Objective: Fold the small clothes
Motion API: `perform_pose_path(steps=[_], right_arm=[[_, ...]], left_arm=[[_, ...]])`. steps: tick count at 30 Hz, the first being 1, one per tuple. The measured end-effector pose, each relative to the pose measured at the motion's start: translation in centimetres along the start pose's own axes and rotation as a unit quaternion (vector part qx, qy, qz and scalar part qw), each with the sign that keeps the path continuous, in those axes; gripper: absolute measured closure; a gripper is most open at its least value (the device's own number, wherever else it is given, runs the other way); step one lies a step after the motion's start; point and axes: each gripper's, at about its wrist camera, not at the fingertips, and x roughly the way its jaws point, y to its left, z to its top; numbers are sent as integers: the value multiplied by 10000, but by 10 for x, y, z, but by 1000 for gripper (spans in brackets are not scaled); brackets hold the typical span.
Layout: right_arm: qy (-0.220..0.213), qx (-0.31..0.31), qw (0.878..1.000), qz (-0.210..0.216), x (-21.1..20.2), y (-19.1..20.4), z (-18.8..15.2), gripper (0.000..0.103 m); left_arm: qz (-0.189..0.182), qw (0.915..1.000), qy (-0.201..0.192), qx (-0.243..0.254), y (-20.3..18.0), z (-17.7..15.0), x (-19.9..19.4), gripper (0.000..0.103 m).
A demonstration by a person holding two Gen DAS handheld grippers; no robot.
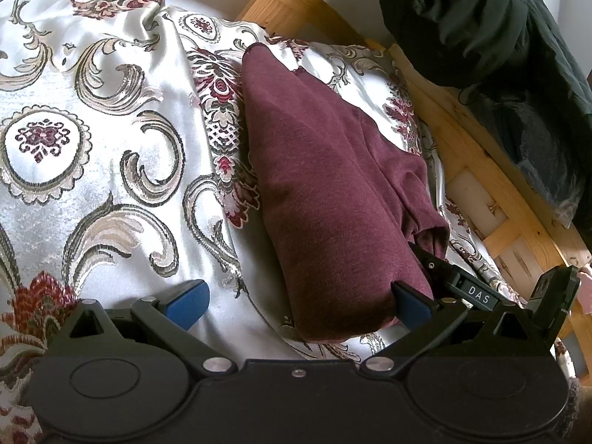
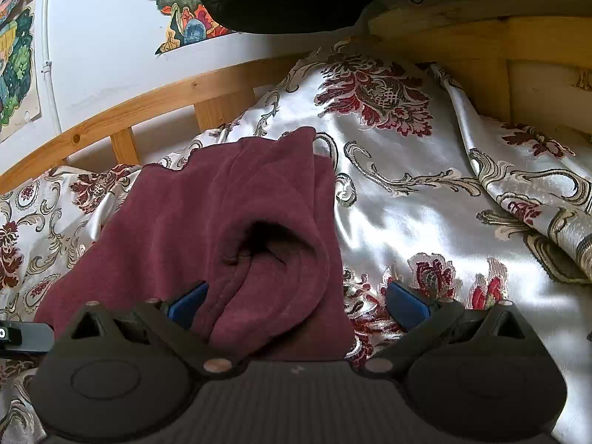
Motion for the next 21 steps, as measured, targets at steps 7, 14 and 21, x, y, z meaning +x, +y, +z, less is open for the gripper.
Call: perform_pose_path(steps=[7, 14, 21], right_arm=[[-3, -2, 10000, -2, 1, 0, -1, 1], [72, 1243, 9896, 720, 1, -18, 31, 0], [317, 1621, 9833, 764, 43, -38, 78, 11]], left_arm=[[-7, 10000, -35, 33, -1, -2, 0, 1], [-63, 9999, -83, 37, 1, -2, -2, 1], [-55, 9999, -128, 78, -1, -4, -2, 1]])
